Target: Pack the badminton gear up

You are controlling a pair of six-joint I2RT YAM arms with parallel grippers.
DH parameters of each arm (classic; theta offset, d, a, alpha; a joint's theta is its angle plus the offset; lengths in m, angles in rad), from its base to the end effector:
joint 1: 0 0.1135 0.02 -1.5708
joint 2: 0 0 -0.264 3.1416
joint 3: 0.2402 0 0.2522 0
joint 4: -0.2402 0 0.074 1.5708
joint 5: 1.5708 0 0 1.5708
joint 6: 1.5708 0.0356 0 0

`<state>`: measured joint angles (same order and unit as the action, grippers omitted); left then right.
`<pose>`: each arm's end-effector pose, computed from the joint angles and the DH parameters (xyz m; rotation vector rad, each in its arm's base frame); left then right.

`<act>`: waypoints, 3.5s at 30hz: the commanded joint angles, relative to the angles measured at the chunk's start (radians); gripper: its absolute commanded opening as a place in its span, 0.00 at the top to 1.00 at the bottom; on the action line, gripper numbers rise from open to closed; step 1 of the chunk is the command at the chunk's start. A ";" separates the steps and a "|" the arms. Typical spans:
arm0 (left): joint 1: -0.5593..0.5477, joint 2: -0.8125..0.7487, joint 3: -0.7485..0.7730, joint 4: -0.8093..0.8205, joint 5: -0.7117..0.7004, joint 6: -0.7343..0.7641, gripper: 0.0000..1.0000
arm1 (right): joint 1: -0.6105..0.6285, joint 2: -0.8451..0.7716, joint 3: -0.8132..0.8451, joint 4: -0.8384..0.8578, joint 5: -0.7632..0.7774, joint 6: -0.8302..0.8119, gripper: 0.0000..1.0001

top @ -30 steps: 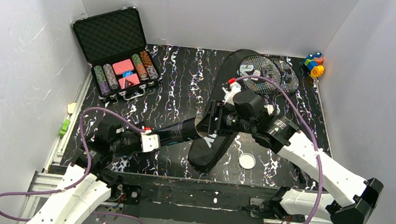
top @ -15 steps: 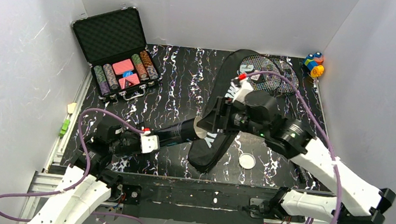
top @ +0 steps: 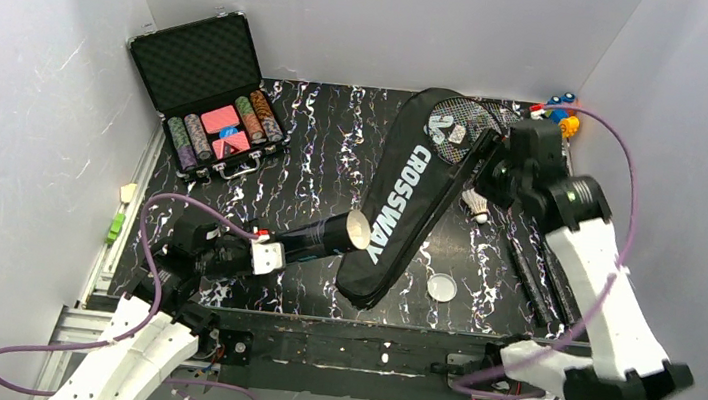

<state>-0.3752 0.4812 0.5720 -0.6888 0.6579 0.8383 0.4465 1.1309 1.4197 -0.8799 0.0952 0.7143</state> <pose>0.0934 -0.0602 0.2601 1.4562 1.4564 -0.4274 0.1964 0.0903 0.4187 0.3512 2.1860 0.5590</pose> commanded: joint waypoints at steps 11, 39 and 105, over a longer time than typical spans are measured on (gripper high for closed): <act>-0.002 -0.014 0.035 0.001 0.019 0.022 0.81 | -0.328 0.583 0.225 -0.121 0.187 -0.093 0.25; -0.002 -0.029 0.033 -0.017 0.017 0.030 0.81 | -0.350 0.970 0.411 -0.133 0.209 -0.120 0.41; -0.002 -0.005 0.036 0.018 0.006 -0.049 0.82 | 0.337 -0.146 -0.229 0.538 -0.286 0.215 0.99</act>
<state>-0.3752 0.4828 0.5713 -0.7097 0.6544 0.8005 0.7544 0.9955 1.2316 -0.4740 -0.1974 0.9127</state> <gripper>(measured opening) 0.666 0.022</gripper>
